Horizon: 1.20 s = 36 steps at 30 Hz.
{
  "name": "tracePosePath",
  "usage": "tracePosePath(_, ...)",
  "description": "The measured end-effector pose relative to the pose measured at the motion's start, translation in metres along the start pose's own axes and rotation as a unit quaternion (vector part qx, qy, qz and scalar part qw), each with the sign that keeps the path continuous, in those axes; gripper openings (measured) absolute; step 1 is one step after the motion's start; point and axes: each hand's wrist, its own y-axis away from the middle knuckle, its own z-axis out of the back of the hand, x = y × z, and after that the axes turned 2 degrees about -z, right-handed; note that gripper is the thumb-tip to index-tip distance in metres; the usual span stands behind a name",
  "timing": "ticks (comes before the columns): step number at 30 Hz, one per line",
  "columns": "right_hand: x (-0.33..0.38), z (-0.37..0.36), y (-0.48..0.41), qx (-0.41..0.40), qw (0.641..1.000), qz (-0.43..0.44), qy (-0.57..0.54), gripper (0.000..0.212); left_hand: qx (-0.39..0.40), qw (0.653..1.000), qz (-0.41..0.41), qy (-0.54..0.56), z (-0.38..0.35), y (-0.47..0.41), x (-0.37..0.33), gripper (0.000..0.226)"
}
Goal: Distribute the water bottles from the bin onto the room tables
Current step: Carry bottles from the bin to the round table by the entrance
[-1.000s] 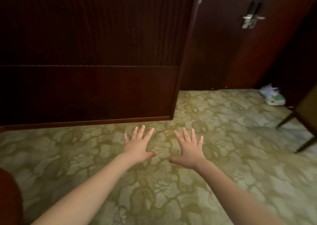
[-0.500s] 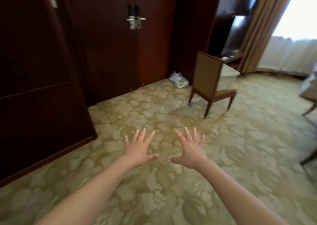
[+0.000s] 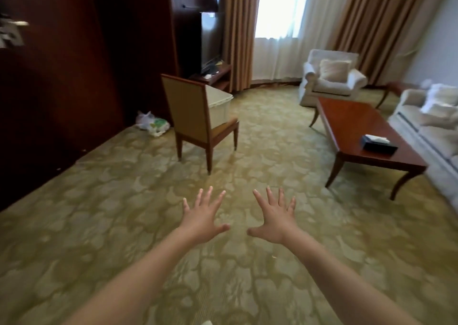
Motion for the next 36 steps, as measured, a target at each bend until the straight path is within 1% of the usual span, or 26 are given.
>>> tracePosePath(4, -0.022, 0.034, -0.081, -0.019, 0.999, -0.037, 0.002, 0.11, -0.012, 0.999, -0.039, 0.004, 0.025, -0.104, -0.006, 0.094)
tracePosePath(7, -0.036, 0.054, -0.138, -0.025, 0.998, -0.059, -0.009, 0.109, -0.011, 0.998, -0.061, -0.003, 0.042, -0.167, -0.006, 0.093)
tracePosePath(16, -0.08, 0.083, -0.296, -0.011, 0.997, -0.07, -0.024, 0.11, 0.031, 0.997, -0.067, -0.013, 0.069, -0.33, -0.006, 0.093)
tracePosePath(22, -0.124, 0.108, -0.443, -0.004, 0.999, -0.046, -0.027, 0.11, 0.022, 0.999, -0.037, -0.015, 0.087, -0.472, -0.009, 0.092)
tracePosePath(28, -0.162, 0.168, -0.598, -0.005, 1.0, 0.013, -0.005, 0.109, 0.002, 1.0, 0.003, 0.003, 0.129, -0.615, -0.018, 0.092)
tracePosePath(36, -0.172, 0.21, -0.766, 0.01, 0.997, 0.082, 0.013, 0.109, -0.003, 0.997, 0.071, 0.019, 0.157, -0.754, 0.004, 0.091)
